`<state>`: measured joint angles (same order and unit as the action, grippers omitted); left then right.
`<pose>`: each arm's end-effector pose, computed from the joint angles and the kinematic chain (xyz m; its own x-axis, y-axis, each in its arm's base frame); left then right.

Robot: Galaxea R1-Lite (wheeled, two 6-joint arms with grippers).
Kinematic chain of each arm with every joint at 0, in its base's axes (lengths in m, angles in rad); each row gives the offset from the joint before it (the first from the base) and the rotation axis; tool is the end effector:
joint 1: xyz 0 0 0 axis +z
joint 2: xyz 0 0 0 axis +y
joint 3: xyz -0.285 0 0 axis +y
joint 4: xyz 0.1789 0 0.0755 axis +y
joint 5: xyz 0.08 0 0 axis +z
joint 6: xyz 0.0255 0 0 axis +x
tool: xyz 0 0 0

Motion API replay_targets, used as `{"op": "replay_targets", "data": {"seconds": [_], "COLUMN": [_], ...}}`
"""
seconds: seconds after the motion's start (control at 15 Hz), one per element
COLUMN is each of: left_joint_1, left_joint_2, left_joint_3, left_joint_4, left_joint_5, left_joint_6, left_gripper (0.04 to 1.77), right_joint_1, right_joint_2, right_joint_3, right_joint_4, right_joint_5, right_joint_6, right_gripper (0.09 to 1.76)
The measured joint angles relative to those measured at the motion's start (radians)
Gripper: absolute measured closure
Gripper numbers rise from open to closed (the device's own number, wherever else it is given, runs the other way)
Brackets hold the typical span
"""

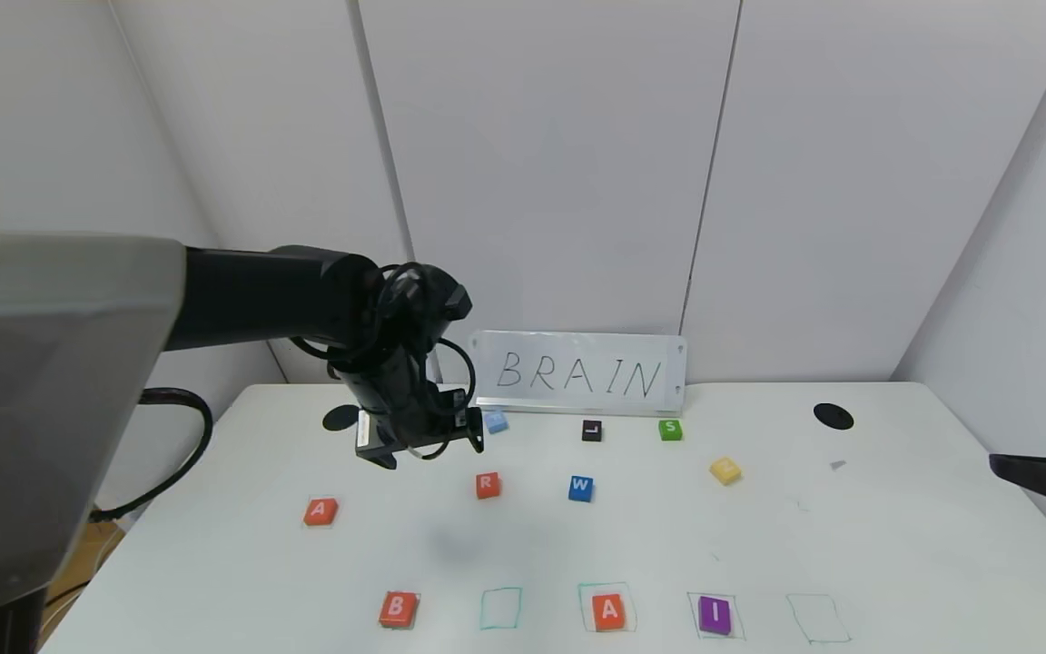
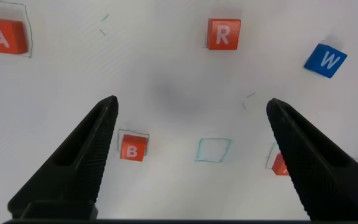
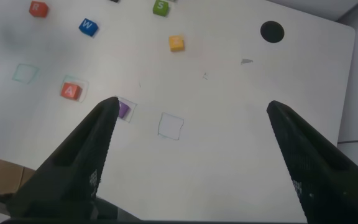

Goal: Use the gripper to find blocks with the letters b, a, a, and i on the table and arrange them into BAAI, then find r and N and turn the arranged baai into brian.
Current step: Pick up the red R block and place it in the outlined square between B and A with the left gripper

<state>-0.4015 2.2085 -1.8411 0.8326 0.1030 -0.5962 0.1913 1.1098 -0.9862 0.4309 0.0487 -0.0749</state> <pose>0.3710 -0.1547 0.1370 0.3720 -0.0462 -0.9271 -0.1884 0.9742 -0.1242 0.1468 0.0297 0.2526 0.8244 0.2092 -0.5259 -0.2686 0.9625 -0.0381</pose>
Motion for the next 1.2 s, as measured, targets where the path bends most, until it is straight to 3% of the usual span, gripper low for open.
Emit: {"op": "replay_targets", "data": {"seconds": [0.33, 0.53, 0.87, 1.2], "left_joint_1": [-0.051, -0.059, -0.071, -0.078], "left_joint_2": [0.106, 0.163, 0.225, 0.251], "left_joint_3": [-0.064, -0.073, -0.097, -0.098], "left_joint_4": [-0.01, -0.066, -0.107, -0.114], "left_joint_5": [0.02, 0.064, 0.069, 0.115], "left_joint_6": [-0.035, -0.031, -0.036, -0.037], "left_gripper": [0.11, 0.1, 0.1, 0.1], "right_joint_1": [0.0, 0.0, 0.005, 0.02], "right_joint_2": [-0.009, -0.011, -0.011, -0.009], "right_joint_3": [-0.001, 0.0, 0.004, 0.01], "right_joint_4": [0.0, 0.0, 0.0, 0.0], "right_joint_5": [0.0, 0.0, 0.0, 0.0], "right_joint_6": [0.0, -0.001, -0.001, 0.0], "right_gripper": [0.14, 0.14, 0.14, 0.14]}}
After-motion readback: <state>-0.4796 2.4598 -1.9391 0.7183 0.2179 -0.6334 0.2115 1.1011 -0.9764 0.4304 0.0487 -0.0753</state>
